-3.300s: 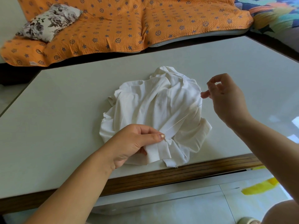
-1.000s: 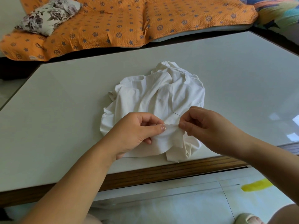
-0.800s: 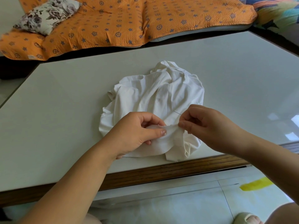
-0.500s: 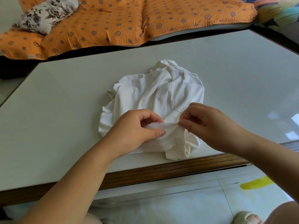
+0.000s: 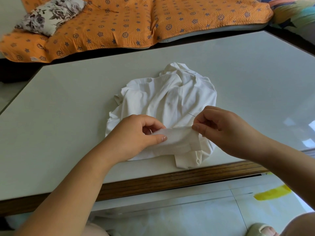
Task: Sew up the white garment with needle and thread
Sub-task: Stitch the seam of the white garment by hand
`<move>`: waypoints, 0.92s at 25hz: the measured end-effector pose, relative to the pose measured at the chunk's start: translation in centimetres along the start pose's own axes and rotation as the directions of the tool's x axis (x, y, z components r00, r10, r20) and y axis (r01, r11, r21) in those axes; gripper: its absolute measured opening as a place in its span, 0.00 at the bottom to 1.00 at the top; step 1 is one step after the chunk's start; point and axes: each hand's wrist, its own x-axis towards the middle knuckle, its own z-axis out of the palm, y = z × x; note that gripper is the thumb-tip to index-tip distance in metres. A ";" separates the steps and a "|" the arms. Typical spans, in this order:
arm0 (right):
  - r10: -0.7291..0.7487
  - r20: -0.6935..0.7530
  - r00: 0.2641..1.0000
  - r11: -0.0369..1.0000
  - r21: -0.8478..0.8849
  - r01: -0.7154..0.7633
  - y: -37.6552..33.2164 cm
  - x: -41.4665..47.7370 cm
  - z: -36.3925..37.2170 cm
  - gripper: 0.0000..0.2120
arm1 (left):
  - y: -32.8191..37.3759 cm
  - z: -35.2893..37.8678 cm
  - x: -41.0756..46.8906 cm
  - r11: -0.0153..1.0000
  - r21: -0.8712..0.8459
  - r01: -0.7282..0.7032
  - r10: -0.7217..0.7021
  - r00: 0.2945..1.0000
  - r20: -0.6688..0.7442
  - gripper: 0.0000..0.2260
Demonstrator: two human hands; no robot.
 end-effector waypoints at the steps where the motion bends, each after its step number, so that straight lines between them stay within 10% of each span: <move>1: 0.004 0.000 1.000 1.000 -0.007 -0.004 0.0 0.0 -0.1 0.10 | -0.1 -0.2 0.0 0.999 0.032 0.015 -0.015 1.000 0.006 0.04; 23: -0.043 0.048 0.998 0.999 -0.008 0.043 -0.2 0.0 0.6 0.10 | -0.2 0.7 0.4 0.991 0.097 -0.095 0.099 0.995 -0.028 0.14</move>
